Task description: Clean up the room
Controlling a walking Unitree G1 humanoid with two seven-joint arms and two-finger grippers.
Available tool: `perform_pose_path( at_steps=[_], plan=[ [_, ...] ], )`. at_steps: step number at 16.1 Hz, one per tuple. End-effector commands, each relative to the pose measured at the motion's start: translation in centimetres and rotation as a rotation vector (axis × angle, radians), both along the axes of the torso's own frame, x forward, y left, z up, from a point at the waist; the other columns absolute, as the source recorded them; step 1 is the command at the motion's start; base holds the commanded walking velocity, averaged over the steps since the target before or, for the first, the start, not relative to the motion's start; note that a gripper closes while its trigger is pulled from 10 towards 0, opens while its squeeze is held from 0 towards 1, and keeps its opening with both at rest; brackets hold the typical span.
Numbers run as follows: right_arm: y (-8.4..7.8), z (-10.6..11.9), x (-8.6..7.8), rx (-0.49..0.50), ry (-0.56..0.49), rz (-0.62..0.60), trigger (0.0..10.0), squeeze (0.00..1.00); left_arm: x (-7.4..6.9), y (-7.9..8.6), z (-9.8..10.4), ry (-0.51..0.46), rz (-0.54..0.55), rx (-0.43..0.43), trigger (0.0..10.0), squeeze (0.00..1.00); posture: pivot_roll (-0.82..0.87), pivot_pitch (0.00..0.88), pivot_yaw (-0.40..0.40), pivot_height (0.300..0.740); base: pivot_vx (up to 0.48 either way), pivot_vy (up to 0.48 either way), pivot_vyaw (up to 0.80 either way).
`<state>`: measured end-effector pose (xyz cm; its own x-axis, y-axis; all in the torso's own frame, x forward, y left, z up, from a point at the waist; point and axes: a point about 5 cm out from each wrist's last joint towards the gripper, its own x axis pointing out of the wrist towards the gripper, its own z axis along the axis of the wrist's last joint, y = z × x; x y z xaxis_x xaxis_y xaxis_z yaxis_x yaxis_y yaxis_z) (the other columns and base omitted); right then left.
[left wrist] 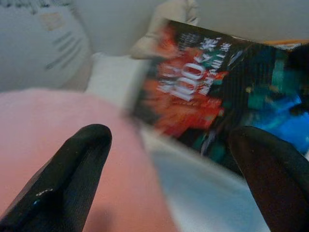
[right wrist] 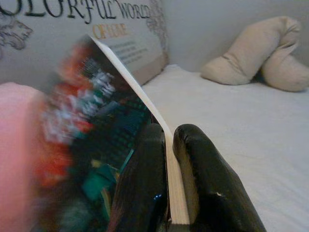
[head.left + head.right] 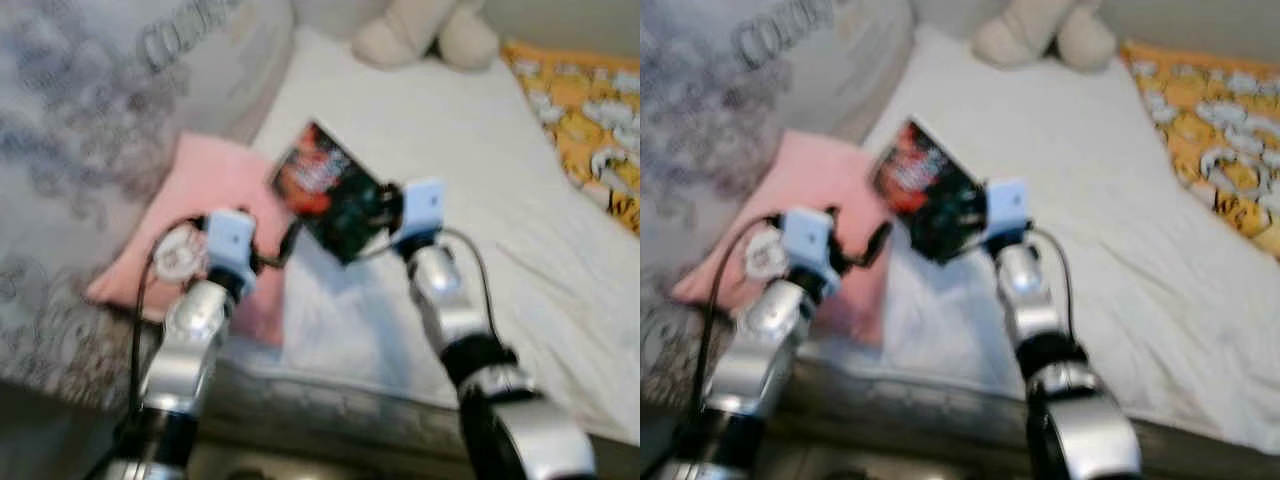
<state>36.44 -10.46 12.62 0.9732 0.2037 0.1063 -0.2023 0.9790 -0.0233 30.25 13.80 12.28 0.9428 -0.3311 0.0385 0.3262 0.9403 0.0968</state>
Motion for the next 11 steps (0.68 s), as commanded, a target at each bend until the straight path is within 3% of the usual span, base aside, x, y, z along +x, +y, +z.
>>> perform_pose_path(
  at_steps=[1, 3, 6, 9, 11],
  plan=[
    [0.4, 1.3, 0.7, 0.005, -0.034, -0.023, 0.0, 0.00, -0.5, 0.8, -0.3, 0.023, 0.009, 0.011, 10.0, 0.00, 0.07, 0.000, -0.002, 0.740, 0.000, 0.000, 0.00],
    [1.2, 1.6, 1.3, -0.014, -0.003, -0.011, 0.0, 0.00, -1.0, 0.8, -0.4, 0.033, -0.011, 0.029, 10.0, 0.00, 0.10, 0.000, -0.006, 0.740, 0.000, 0.000, 0.00],
    [5.0, 2.7, 1.8, -0.048, 0.031, 0.062, 0.0, 0.00, -1.1, -0.1, 0.1, 0.027, -0.082, 0.053, 10.0, 0.00, 0.16, 0.000, -0.042, 0.740, 0.000, 0.000, 0.00],
    [6.1, 2.6, 1.8, -0.056, 0.060, 0.067, 0.0, 0.00, -1.6, -0.6, 0.2, 0.030, -0.118, 0.042, 10.0, 0.00, 0.19, 0.000, -0.057, 0.740, 0.000, 0.000, 0.00],
    [7.2, 2.1, 1.5, -0.074, 0.096, 0.074, 0.0, 0.00, -3.0, -0.9, 0.1, 0.053, -0.167, 0.015, 10.0, 0.00, 0.23, 0.002, -0.063, 0.740, 0.000, 0.000, 0.00]
  ],
)
